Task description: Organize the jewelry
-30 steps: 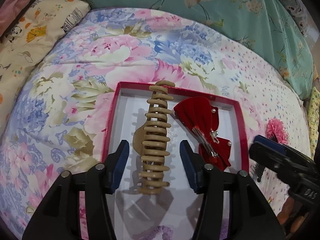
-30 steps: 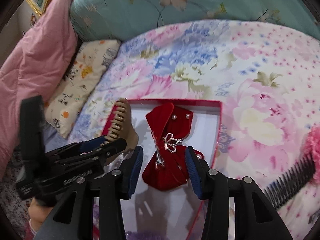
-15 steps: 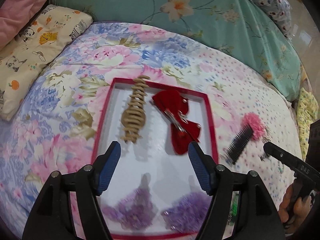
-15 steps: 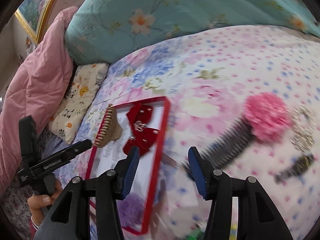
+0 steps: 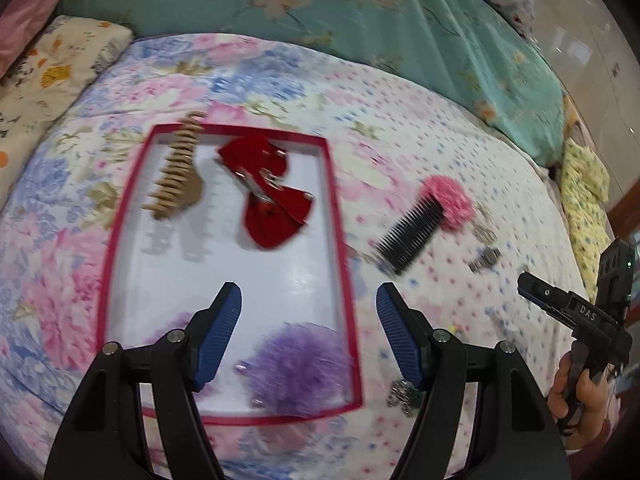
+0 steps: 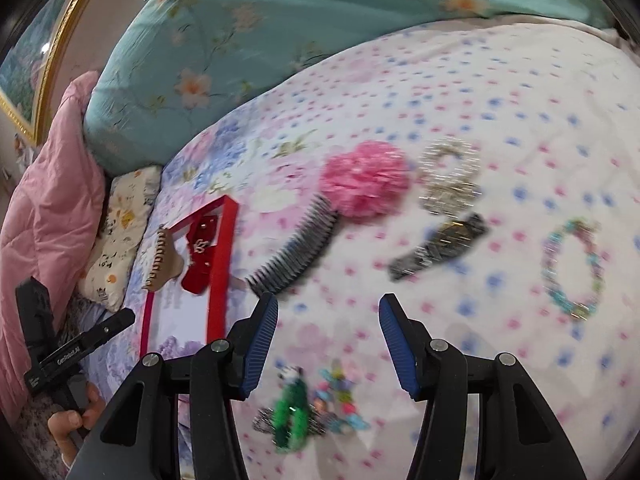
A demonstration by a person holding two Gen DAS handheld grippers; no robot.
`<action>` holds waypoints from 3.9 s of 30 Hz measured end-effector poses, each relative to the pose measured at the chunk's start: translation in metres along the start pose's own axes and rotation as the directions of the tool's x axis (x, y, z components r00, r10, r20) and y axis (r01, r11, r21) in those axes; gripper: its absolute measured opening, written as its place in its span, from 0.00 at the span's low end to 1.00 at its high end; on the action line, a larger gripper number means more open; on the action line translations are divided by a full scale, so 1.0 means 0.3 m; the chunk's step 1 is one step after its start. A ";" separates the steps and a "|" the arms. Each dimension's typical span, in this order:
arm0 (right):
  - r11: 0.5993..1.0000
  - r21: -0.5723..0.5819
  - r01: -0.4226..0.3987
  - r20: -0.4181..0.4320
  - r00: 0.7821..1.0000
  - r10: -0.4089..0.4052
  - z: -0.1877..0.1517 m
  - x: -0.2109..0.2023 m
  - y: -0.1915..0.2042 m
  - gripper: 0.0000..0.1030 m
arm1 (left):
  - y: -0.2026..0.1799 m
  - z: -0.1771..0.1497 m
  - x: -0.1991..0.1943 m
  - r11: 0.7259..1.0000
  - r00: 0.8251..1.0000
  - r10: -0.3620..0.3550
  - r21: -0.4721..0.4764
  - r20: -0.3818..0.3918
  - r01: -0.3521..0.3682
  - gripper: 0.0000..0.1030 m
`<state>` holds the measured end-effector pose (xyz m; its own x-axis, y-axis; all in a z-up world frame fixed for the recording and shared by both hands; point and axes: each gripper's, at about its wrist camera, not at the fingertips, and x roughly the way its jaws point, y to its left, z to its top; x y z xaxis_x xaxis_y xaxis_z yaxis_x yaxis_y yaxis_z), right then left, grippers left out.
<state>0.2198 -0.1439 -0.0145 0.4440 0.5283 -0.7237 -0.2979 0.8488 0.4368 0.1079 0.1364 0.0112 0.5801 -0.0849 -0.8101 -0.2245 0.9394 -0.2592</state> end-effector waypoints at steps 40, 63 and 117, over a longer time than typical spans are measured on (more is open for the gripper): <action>0.997 -0.021 0.070 0.036 0.997 -0.069 0.192 0.079 -0.093 0.54 | -0.304 0.094 0.312 0.982 0.990 -0.012 0.185 -0.144 0.039 0.72; 0.999 0.052 0.008 0.033 0.999 -0.010 0.336 0.258 -0.108 0.06 | -0.423 0.124 0.567 0.936 0.973 0.064 0.350 -0.221 0.018 0.74; 0.968 -0.098 -0.231 -0.088 0.971 0.222 0.007 0.167 0.378 0.07 | 0.149 -0.071 -0.022 1.000 1.000 0.000 -0.023 0.023 0.000 0.47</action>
<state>0.2101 -0.0212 -0.0001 0.2908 0.6998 -0.6524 -0.4738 0.6977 0.5373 0.0774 0.1719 -0.0062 0.5975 -0.0770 -0.7982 -0.2422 0.9315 -0.2712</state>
